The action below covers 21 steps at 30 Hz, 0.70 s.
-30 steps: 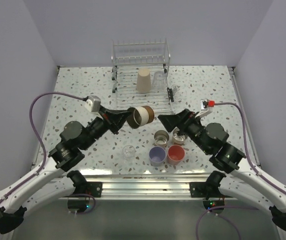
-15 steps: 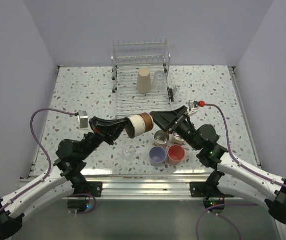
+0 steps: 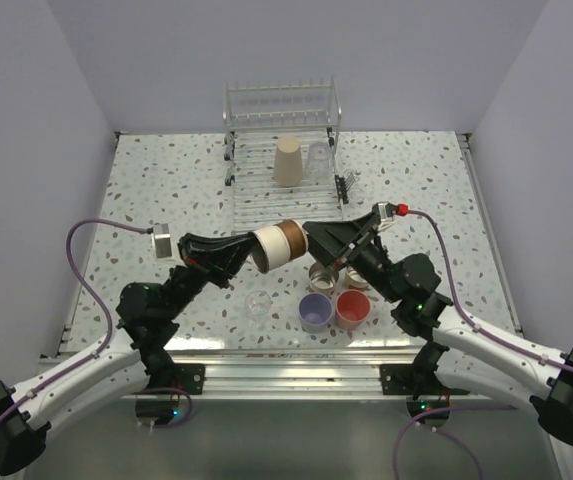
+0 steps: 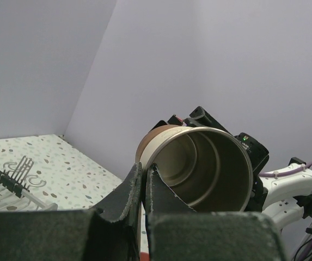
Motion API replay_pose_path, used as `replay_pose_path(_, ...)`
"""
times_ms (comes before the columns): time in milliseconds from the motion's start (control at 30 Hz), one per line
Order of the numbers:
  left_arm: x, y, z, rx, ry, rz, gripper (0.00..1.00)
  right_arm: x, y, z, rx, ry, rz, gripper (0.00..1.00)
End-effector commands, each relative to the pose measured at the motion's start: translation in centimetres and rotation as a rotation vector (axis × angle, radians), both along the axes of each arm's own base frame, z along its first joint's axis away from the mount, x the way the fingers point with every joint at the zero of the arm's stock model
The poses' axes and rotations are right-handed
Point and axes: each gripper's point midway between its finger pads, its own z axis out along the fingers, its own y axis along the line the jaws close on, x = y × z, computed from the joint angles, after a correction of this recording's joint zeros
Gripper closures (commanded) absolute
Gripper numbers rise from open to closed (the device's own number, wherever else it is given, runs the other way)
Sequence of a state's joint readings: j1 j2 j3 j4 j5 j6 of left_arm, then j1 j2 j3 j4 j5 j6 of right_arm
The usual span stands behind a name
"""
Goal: Load the cups into the dish rack
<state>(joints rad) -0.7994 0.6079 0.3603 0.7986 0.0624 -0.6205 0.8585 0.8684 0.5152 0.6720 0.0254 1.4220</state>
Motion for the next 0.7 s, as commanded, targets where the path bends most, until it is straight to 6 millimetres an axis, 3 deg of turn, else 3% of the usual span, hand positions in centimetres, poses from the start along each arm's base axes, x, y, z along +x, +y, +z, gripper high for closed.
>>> replay_pose_path(0, -0.5, 1.0, 2.5, -0.116, -0.058, 0.003, 1.00, -0.9, 0.0, 2.3, 0.071, -0.038, 0.033, 0.02)
replay_pose_path(467, 0.1, -0.3, 1.9, -0.120, -0.044, -0.034, 1.00, -1.4, 2.0, 2.3, 0.055, -0.052, 0.076, 0.02)
replay_pose_path(567, 0.1, -0.1, 1.8, -0.124, -0.041, -0.028, 1.00, -1.5, 1.8, 2.8, 0.064, -0.065, 0.065, 0.13)
replay_pose_path(600, 0.1, -0.1, 1.7, -0.123, -0.039, -0.026, 1.00, -1.5, 1.9, 2.8, 0.066, -0.068, 0.065, 0.23)
replay_pose_path(667, 0.2, -0.2, 1.6, -0.121, -0.035, -0.025, 1.00, -1.5, 2.1, 2.7, 0.065, -0.066, 0.071, 0.33)
